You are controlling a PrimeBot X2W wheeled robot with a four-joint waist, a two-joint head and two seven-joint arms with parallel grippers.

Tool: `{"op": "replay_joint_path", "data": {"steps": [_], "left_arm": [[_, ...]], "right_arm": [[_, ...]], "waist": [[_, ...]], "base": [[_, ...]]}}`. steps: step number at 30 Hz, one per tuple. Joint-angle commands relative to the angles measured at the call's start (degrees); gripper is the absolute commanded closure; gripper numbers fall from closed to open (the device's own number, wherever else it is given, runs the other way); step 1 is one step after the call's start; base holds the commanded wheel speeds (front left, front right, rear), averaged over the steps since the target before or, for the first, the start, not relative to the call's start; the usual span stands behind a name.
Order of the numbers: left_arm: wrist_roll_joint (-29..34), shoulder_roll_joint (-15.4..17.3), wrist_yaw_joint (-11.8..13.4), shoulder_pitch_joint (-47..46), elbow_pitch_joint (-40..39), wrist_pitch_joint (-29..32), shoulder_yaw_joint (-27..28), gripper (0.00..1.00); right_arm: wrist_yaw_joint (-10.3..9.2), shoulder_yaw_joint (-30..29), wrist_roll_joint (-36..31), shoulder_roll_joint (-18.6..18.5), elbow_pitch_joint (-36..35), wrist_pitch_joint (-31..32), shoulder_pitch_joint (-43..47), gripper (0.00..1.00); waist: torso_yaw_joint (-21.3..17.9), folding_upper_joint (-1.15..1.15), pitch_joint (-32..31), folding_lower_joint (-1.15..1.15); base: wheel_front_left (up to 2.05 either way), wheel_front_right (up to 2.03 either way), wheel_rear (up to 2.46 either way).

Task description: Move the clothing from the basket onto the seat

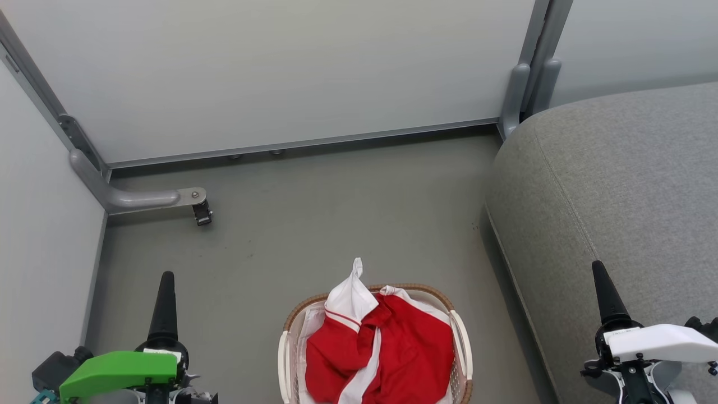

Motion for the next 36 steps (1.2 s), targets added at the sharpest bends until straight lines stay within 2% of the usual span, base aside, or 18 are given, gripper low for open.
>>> {"op": "replay_joint_path", "data": {"steps": [1, 16, 26, 36], "left_arm": [[2.0, 0.3, -0.3, -0.1, -1.1, -0.7, -0.1, 0.00], [18.4, 0.4, 1.8, 0.8, -3.1, -3.6, -1.5, 0.00], [29.0, 0.5, 3.6, 1.6, -4.1, -5.3, -3.7, 0.00], [36.6, 0.5, 5.2, 2.1, -3.8, -6.8, -5.3, 0.00]], "right_arm": [[0.01, -0.1, -2.4, -0.6, -1.4, -0.7, -0.1, 0.00], [0.01, 1.3, -20.4, -0.7, -3.3, -3.7, 0.9, 0.00], [0.02, 1.7, -28.7, -0.7, -2.1, -5.3, 0.9, 0.00], [0.02, 2.6, -36.3, -0.8, -1.7, -6.9, 0.9, 0.00]], "waist": [[0.0, 0.00, 0.0, 0.00], [0.2, 0.00, 0.1, 0.00], [0.3, 0.00, 0.2, 0.00], [0.3, 0.00, 0.3, 0.00]], "base": [[0.00, 0.00, 0.00], [0.00, 0.00, 0.00], [0.00, 0.00, 0.00], [0.00, 0.00, 0.00]]}}
